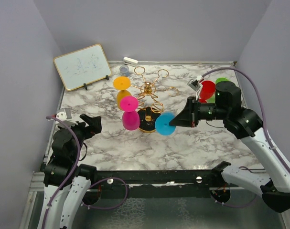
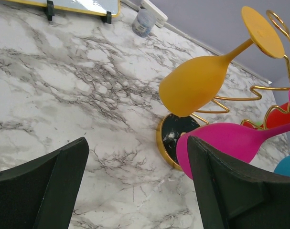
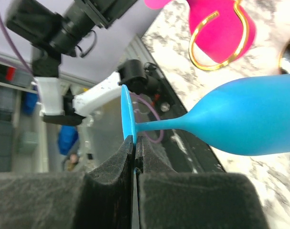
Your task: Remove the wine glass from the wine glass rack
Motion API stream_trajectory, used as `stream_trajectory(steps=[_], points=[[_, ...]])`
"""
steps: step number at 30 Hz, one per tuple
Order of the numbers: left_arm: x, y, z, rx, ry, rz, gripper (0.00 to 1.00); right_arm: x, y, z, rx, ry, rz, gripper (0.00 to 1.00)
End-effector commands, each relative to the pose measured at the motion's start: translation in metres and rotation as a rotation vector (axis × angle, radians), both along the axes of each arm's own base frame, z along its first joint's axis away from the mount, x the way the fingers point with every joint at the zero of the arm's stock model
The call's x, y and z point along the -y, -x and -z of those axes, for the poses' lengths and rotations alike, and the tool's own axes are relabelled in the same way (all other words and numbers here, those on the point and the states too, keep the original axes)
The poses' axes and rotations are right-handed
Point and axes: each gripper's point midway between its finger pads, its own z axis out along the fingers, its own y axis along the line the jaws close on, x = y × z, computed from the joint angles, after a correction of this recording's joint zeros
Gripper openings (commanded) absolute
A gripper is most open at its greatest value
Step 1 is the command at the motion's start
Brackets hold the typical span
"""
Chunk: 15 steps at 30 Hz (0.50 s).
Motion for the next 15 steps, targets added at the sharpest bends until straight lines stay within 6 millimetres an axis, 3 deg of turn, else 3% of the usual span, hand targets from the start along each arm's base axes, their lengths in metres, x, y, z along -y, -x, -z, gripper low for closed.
stream_trajectory(steps=[1,4,8,12,15], points=[[0.022,0.001,-0.035,0.061,0.083,0.103,0.86,0.037,-0.001,0.012,0.206,0.191,0.095,0.01],[0.037,0.006,-0.069,0.099,0.149,0.176,0.87,0.063,-0.024,-0.008,0.424,0.257,0.251,0.01],[0.063,0.011,-0.104,0.093,0.247,0.302,0.91,0.089,-0.056,-0.054,0.733,0.282,0.431,0.01],[0.089,0.02,-0.134,0.069,0.355,0.444,0.91,0.089,-0.076,-0.092,0.98,0.254,0.482,0.01],[0.103,0.028,-0.149,0.058,0.433,0.528,0.91,0.073,-0.084,-0.11,1.16,0.213,0.42,0.01]])
